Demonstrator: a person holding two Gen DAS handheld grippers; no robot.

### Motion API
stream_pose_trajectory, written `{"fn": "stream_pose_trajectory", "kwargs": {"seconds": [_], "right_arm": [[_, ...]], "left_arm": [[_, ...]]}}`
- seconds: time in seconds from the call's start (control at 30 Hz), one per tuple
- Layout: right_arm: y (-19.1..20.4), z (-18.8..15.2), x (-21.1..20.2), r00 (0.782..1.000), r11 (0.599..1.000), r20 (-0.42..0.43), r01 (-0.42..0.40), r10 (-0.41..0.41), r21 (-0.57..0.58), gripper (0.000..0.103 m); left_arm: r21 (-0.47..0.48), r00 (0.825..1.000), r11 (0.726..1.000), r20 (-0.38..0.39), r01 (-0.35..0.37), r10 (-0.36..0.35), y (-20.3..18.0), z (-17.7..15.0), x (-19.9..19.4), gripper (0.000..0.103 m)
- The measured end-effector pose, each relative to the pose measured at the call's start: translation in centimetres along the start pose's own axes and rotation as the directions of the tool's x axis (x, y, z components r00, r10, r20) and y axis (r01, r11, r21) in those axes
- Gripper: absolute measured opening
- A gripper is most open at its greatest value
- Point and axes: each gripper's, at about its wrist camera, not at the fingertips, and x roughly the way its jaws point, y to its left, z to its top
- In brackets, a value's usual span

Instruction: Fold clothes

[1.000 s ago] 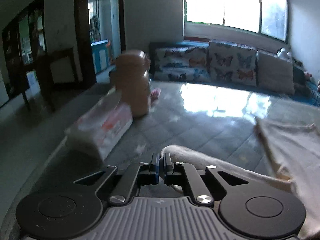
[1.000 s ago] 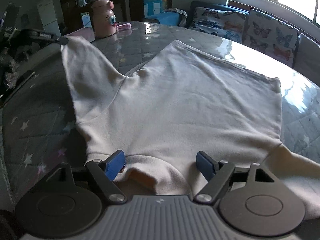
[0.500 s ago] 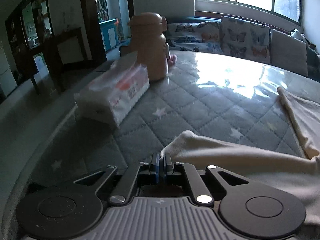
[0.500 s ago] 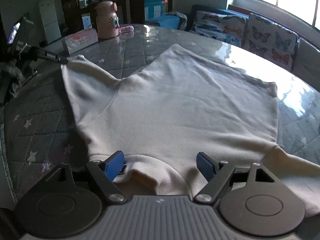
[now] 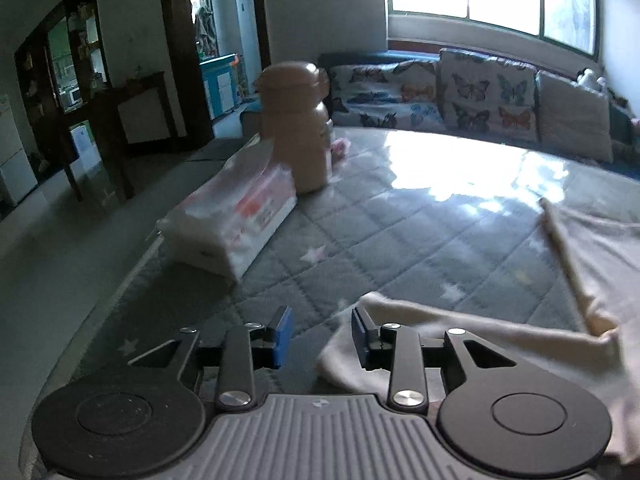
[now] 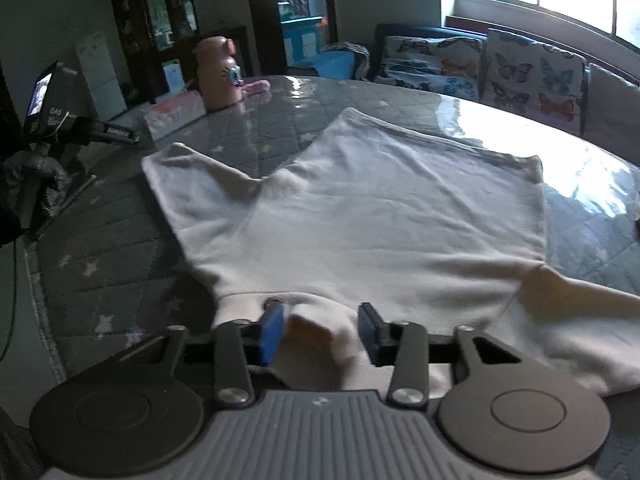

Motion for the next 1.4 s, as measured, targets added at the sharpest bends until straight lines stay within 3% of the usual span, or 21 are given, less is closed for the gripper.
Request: {"fn": "stream_pose_trajectory", "kwargs": {"seconds": [0.13, 0.27, 0.4, 0.53, 0.73, 0.83, 0.93, 1.13, 1.27, 1.4], "right_arm": [[0.6, -0.5, 0.6, 0.999, 1.000, -0.030, -0.024, 0.024, -0.013, 0.037], [0.4, -0.7, -0.5, 0.999, 1.000, -0.012, -0.030, 0.030, 0.008, 0.037], [-0.5, -1.1, -1.9, 1.000, 0.998, 0.019, -0.019, 0.018, 0.062, 0.037], [-0.8, -2.0, -1.8, 1.000, 0.997, -0.013, -0.019, 0.020, 0.079, 0.037], [-1.3, -2.6, -3.6, 1.000, 0.995, 0.014, -0.018, 0.017, 0.097, 0.037], [-3.0, -3.0, -5.2, 0.998, 0.987, 0.043, 0.031, -0.038, 0.160, 0.037], [-4.9, -3.7, -6.2, 0.992, 0.970, 0.052, 0.097, -0.111, 0.223, 0.037], [-10.8, -4.7, -8.2, 0.940, 0.879, 0.062, 0.289, -0.336, 0.379, 0.037], [-14.9, -5.4, -8.8, 0.883, 0.794, 0.037, 0.403, -0.469, 0.455, 0.037], [-18.8, -6.2, -9.1, 0.826, 0.703, 0.000, 0.480, -0.564, 0.525, 0.037]], "left_arm": [[0.032, 0.995, 0.995, 0.022, 0.098, -0.099, -2.6, 0.7, -1.6, 0.041], [0.089, 0.975, 0.972, 0.026, 0.219, -0.222, -6.6, 0.9, -2.6, 0.044], [0.124, 0.939, 0.932, -0.001, 0.342, -0.344, -11.0, 0.6, -2.6, 0.048], [0.147, 0.897, 0.885, -0.057, 0.441, -0.438, -15.6, -0.3, -2.3, 0.048], [0.227, 0.837, 0.806, -0.119, 0.546, -0.534, -21.0, -2.3, -3.1, 0.049], [0.254, 0.812, 0.772, -0.146, 0.583, -0.566, -22.6, -3.3, -3.4, 0.050], [0.287, 0.800, 0.748, -0.161, 0.598, -0.578, -23.8, -4.5, -3.8, 0.050], [0.364, 0.793, 0.711, -0.164, 0.602, -0.587, -24.9, -6.5, -5.1, 0.051], [0.423, 0.799, 0.691, -0.163, 0.586, -0.578, -25.4, -7.8, -5.5, 0.054], [0.428, 0.800, 0.691, -0.152, 0.583, -0.580, -25.1, -7.6, -5.8, 0.055]]}}
